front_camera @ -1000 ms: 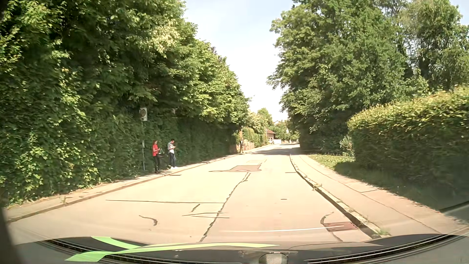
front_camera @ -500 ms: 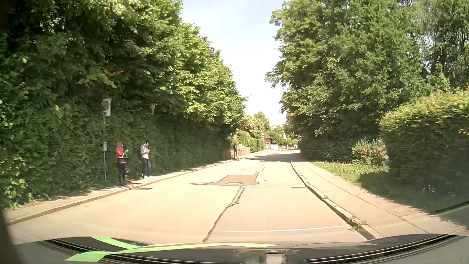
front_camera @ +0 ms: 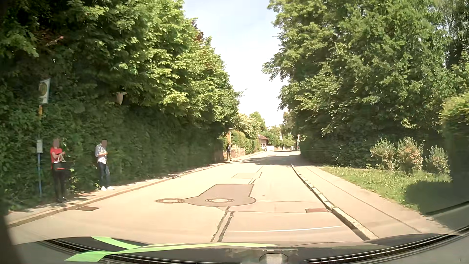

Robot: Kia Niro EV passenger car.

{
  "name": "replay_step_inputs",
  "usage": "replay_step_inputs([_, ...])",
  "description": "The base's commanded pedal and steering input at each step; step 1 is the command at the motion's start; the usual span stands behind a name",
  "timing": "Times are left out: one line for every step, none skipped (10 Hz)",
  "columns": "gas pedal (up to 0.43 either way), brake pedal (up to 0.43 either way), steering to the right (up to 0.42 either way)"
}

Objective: Follow the waypoints while adhering to traffic rules and regulations

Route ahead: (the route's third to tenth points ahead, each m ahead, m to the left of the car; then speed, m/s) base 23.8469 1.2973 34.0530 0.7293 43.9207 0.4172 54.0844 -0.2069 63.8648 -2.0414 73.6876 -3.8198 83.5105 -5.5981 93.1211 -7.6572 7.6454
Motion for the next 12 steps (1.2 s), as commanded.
replay_step_inputs([0.11, 0.0, 0.013])
replay_step_inputs([0.11, 0.0, 0.013])
replay_step_inputs([0.11, 0.0, 0.013])
replay_step_inputs([0.11, 0.0, 0.013])
replay_step_inputs([0.11, 0.0, 0.012])
replay_step_inputs([0.11, 0.0, 0.011])
replay_step_inputs([0.11, 0.0, 0.011])
replay_step_inputs([0.11, 0.0, 0.012])
replay_step_inputs([0.11, 0.0, 0.013])
replay_step_inputs([0.11, 0.0, 0.014])
replay_step_inputs([0.118, 0.0, 0.015])
replay_step_inputs([0.11, 0.0, 0.013])
